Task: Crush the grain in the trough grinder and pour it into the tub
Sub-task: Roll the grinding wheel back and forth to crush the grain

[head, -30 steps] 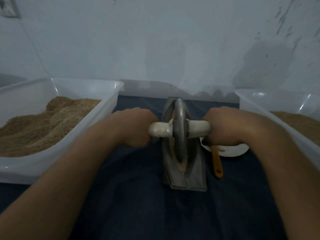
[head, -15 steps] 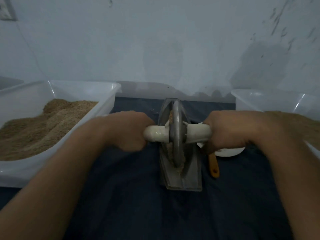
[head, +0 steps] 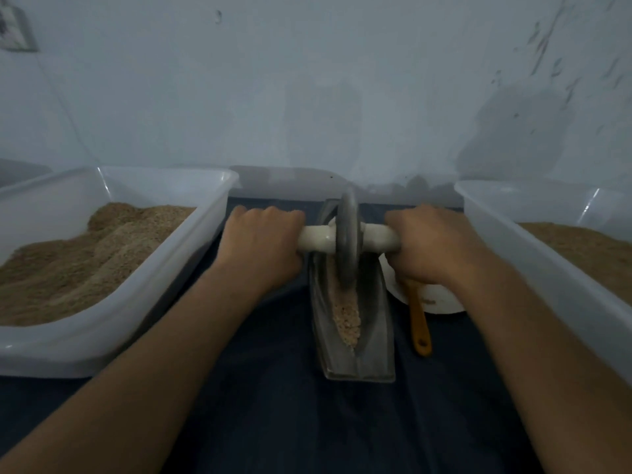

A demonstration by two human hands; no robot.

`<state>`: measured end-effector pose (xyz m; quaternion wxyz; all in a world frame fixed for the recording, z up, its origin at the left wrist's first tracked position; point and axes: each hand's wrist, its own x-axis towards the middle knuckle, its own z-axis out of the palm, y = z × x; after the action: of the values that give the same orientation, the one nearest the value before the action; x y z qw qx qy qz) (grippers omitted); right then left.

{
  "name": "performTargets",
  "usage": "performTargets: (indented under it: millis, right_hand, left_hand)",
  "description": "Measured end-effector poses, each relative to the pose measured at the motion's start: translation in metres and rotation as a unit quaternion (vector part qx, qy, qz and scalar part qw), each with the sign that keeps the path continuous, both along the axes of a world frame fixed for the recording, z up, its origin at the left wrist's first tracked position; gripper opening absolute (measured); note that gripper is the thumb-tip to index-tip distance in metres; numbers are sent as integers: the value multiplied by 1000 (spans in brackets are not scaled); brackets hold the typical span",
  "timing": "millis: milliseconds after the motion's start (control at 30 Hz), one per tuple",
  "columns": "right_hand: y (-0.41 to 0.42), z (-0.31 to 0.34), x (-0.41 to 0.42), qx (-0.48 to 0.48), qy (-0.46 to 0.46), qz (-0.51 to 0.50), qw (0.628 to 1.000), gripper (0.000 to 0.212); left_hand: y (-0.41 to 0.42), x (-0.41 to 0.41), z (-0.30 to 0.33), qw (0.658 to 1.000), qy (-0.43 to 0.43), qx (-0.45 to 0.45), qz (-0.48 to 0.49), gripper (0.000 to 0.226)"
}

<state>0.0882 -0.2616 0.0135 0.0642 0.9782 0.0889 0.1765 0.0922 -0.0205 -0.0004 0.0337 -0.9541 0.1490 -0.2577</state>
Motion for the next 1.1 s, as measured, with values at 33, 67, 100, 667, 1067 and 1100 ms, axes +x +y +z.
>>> performTargets:
  millis: [33,67,100,667,1067,1100]
  right_hand:
    - [0,9,-8,7,59,16,998,15]
    - [0,16,-17,15,116,31,993,16]
    - [1,21,-25,19,161,46,986,17]
    - [4,13,-10,25,95,45,994,18]
    - [25,-9,4,-31,-79,-20,996,19]
    - [25,-13,6,-41,-108,-15,993,21]
  left_hand:
    - [3,-6,5,999,49,4,-11,17]
    - [5,-12,10,995,96,11,-21,18]
    - [8,-17,14,989,141,20,-28,19]
    - [7,-2,5,997,71,4,-28,18]
    - [-8,20,-16,999,-32,9,42,23]
    - [-9,23,-17,998,-43,7,39,22]
